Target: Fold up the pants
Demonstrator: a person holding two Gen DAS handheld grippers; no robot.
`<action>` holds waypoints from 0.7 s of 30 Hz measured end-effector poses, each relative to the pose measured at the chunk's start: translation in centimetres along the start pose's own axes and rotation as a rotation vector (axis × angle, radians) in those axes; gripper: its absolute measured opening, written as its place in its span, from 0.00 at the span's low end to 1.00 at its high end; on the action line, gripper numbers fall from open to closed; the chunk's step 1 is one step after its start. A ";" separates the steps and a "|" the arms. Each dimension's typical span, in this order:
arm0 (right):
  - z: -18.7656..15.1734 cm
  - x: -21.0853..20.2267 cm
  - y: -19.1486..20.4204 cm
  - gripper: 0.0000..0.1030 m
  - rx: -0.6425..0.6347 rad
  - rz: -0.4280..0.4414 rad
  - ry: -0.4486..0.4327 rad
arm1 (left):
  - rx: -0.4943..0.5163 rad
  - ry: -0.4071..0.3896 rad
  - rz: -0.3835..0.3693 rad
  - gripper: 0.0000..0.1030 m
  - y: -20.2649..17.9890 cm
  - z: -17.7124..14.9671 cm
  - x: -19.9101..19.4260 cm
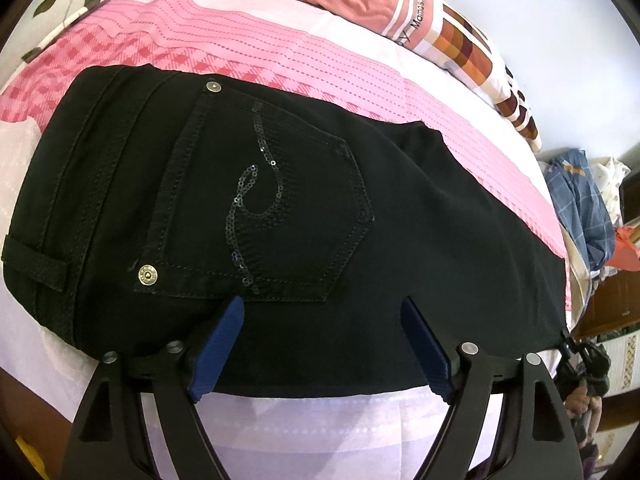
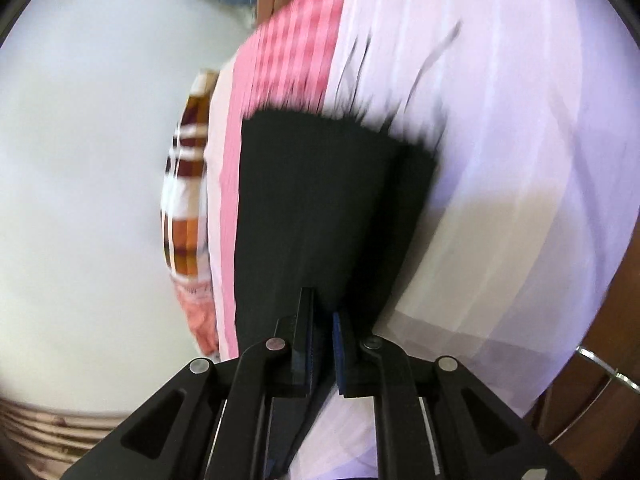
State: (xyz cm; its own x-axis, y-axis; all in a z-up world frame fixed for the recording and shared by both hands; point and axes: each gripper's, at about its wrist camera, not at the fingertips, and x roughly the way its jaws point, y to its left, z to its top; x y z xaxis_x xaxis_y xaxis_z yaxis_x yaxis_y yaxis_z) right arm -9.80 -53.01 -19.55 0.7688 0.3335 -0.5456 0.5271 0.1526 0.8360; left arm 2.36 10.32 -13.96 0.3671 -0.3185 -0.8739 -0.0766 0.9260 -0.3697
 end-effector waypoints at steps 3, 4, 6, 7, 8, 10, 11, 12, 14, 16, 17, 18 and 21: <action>1.0 -1.1 0.3 0.04 -0.057 -0.067 -0.048 | 0.004 -0.001 0.004 0.81 -0.2 -0.1 0.1; 1.1 -1.1 0.4 0.03 -0.068 -0.082 -0.045 | 0.007 0.001 0.010 0.82 -0.3 -0.1 0.1; 0.9 -1.2 0.7 0.03 -0.098 -0.113 -0.047 | 0.016 0.008 0.022 0.82 -0.5 0.0 0.2; 0.8 -1.4 1.0 0.03 -0.107 -0.118 -0.050 | 0.020 0.012 0.027 0.82 -0.6 0.0 0.3; 0.8 -1.6 1.2 0.03 -0.114 -0.112 -0.055 | 0.021 0.017 0.030 0.82 -0.7 0.0 0.2; 0.7 -2.2 1.5 0.03 -0.148 -0.120 -0.062 | 0.017 0.021 0.028 0.82 -0.6 0.0 0.1; 0.7 -2.2 1.2 0.02 -0.154 -0.134 -0.065 | 0.012 0.021 0.023 0.82 -0.5 0.0 0.1; 0.8 -2.2 0.8 0.02 -0.144 -0.141 -0.064 | 0.011 0.021 0.020 0.82 -0.4 0.1 0.1; 1.0 -1.9 -0.2 0.02 -0.112 -0.121 -0.058 | 0.022 0.015 0.023 0.82 -0.4 0.0 0.2; 0.9 -1.9 -0.2 0.02 -0.108 -0.112 -0.062 | 0.045 0.008 0.032 0.83 -0.6 -0.2 0.3; 1.0 -2.0 -0.4 0.02 -0.093 -0.101 -0.060 | 0.054 0.005 0.036 0.83 -0.7 -0.3 0.3; 1.1 -2.2 -0.8 0.01 -0.068 -0.091 -0.059 | 0.062 0.002 0.043 0.83 -0.9 -0.4 0.3; 1.2 -2.6 -1.4 0.01 -0.025 -0.060 -0.068 | 0.065 0.001 0.040 0.83 -0.9 -0.3 0.1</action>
State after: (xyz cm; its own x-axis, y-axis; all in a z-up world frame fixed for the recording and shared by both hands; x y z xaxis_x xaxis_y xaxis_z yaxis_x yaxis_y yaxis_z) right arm -12.12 -55.26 -19.35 0.7591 0.2593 -0.5971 0.5649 0.1936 0.8021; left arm 2.14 9.40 -13.79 0.3641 -0.2817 -0.8878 -0.0308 0.9490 -0.3137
